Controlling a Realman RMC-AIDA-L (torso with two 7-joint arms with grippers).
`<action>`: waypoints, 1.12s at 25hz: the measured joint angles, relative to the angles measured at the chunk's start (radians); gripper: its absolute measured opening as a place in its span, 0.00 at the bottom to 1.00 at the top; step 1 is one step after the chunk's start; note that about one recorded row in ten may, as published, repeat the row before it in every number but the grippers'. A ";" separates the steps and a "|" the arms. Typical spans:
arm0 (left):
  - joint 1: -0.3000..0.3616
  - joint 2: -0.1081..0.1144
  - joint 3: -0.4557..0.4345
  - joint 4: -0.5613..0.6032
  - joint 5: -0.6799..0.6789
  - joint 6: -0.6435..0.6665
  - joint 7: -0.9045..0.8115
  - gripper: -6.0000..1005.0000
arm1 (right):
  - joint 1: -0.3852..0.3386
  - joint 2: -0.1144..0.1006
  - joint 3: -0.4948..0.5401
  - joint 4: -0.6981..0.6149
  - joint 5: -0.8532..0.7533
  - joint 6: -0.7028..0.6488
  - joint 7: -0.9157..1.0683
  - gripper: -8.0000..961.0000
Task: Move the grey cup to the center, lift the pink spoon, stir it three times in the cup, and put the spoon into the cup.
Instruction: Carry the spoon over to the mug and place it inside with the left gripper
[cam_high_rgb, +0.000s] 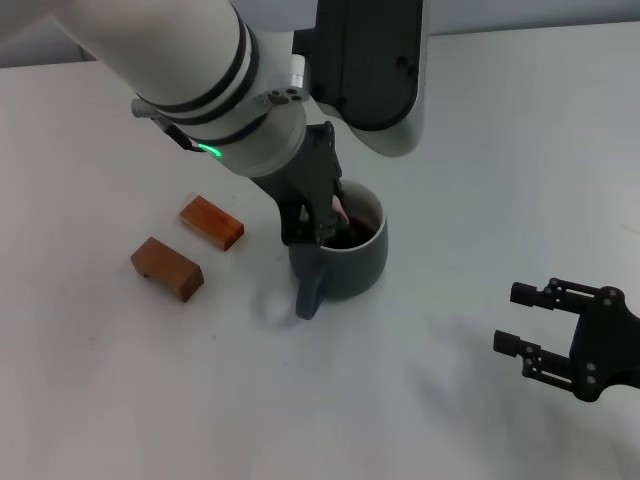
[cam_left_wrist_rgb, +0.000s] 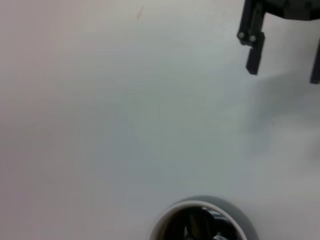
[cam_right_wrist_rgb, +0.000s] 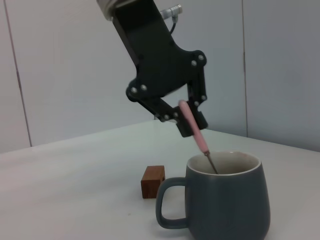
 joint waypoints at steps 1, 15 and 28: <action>0.002 0.000 0.006 -0.004 0.000 -0.013 -0.002 0.17 | 0.001 -0.001 -0.001 0.000 0.000 -0.001 0.002 0.63; 0.021 0.000 0.006 -0.015 0.056 -0.021 -0.025 0.17 | 0.001 -0.001 0.001 0.000 0.000 -0.003 0.003 0.63; 0.020 0.000 0.012 -0.028 0.048 -0.003 -0.064 0.34 | 0.000 0.000 0.000 0.000 0.000 -0.003 0.006 0.63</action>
